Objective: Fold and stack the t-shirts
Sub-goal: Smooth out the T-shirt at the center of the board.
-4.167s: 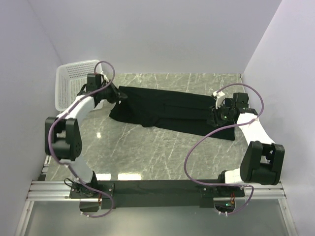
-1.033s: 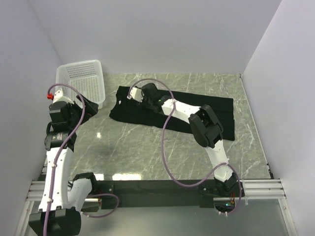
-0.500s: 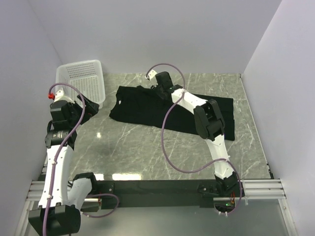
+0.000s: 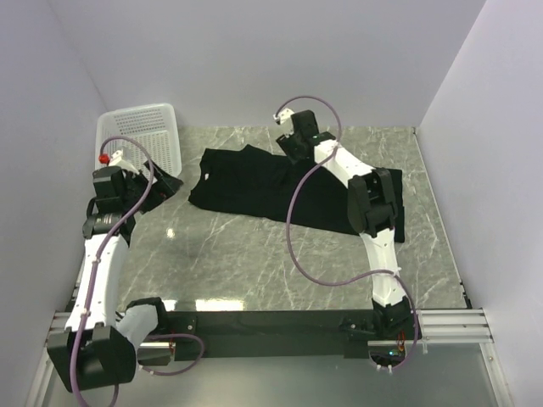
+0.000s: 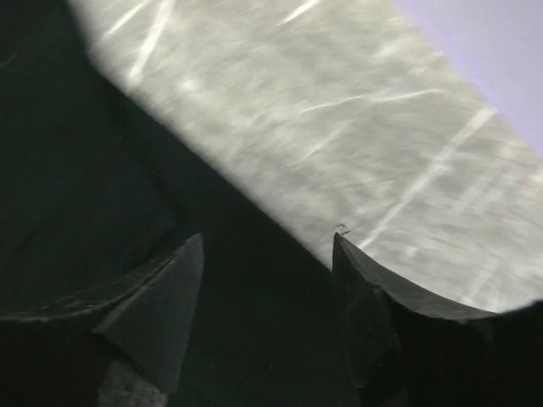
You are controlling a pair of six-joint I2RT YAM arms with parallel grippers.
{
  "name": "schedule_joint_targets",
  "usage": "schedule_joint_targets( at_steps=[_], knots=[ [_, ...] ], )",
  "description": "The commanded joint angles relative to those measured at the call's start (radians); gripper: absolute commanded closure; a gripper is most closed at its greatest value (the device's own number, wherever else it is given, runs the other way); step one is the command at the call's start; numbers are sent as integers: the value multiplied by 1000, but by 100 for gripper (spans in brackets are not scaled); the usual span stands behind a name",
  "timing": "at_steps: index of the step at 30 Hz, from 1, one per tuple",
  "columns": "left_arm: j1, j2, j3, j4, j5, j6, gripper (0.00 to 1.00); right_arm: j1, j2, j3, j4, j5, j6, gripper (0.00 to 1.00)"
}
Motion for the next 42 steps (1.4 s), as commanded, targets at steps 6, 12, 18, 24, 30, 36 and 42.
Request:
schedule_joint_targets(
  at_steps=[6, 12, 18, 24, 30, 36, 42],
  knots=[
    [-48, 154, -19, 95, 134, 186, 12, -147, -486, -362, -215, -640, -177, 29],
    [-223, 310, 30, 167, -50, 347, 13, -255, -764, -691, -245, -732, -241, 29],
    [-281, 448, 64, 312, -217, 462, 14, -408, -933, -838, -302, -775, -266, 29],
    [-290, 677, 232, 293, -244, 501, 22, -523, -996, -926, -305, -772, -261, 29],
    [-304, 841, 393, 170, -240, 521, 29, -605, -1012, -976, -293, -775, -244, 29],
    [-309, 927, 476, 107, -283, 525, 41, -643, -1010, -1004, -278, -778, -234, 29],
    [-333, 972, 507, 67, -308, 537, 46, -664, -990, -1002, -284, -774, -235, 29]
  ],
)
